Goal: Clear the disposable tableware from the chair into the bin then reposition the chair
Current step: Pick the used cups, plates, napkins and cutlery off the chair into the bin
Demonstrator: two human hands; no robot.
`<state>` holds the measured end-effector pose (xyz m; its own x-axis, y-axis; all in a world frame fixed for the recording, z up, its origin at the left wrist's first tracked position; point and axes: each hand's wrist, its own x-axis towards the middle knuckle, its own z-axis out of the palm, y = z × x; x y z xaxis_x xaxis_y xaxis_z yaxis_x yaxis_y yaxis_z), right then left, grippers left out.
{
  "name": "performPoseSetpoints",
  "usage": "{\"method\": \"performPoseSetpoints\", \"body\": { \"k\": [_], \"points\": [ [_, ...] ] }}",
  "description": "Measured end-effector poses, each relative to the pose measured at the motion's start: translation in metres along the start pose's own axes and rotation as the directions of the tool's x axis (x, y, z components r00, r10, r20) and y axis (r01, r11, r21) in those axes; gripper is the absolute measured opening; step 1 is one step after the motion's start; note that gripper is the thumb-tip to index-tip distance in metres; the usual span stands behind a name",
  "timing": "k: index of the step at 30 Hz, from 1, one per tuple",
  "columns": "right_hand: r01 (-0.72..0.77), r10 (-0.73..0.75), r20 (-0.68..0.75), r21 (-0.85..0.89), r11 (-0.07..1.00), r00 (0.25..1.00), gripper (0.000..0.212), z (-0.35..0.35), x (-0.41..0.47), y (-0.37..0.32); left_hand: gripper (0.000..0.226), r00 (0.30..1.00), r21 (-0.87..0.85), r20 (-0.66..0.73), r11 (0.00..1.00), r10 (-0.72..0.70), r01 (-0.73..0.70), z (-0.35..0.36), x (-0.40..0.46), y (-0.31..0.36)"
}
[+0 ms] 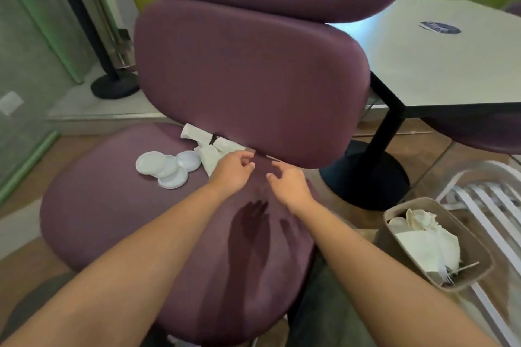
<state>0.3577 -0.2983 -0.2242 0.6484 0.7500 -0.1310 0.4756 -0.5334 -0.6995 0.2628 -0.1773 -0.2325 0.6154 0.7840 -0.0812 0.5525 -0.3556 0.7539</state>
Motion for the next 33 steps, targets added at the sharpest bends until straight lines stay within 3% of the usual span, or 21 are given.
{"method": "performPoseSetpoints", "body": {
  "k": [8, 18, 23, 29, 33],
  "points": [
    [0.098, -0.088, 0.134, -0.065, 0.993, 0.987, 0.046, 0.070, 0.008, -0.057, 0.034, 0.989, 0.190, -0.132, 0.977, -0.072, 0.096, -0.078, -0.009, -0.076],
    [0.137, -0.107, 0.243, -0.109, 0.985, 0.964, 0.044, 0.144, 0.032, -0.094, 0.048, 0.963, 0.420, -0.219, 0.876, -0.155, 0.237, -0.130, 0.002, -0.153],
    [0.177, -0.143, 0.243, -0.124, 0.976, 0.959, 0.030, 0.167, 0.051, -0.107, 0.080, 0.957, 0.339, -0.174, 0.898, -0.234, 0.281, -0.141, 0.023, -0.169],
    [0.226, -0.189, 0.205, -0.174, 0.958, 0.960, 0.045, 0.192, 0.077, -0.125, 0.088, 0.959, 0.448, -0.198, 0.851, -0.205, 0.274, -0.141, 0.035, -0.188],
    [0.241, -0.195, 0.225, -0.199, 0.950, 0.955, 0.057, 0.207, 0.091, -0.136, 0.093, 0.944, 0.373, -0.265, 0.882, -0.197, 0.288, -0.143, 0.034, -0.195]
  ]
}}
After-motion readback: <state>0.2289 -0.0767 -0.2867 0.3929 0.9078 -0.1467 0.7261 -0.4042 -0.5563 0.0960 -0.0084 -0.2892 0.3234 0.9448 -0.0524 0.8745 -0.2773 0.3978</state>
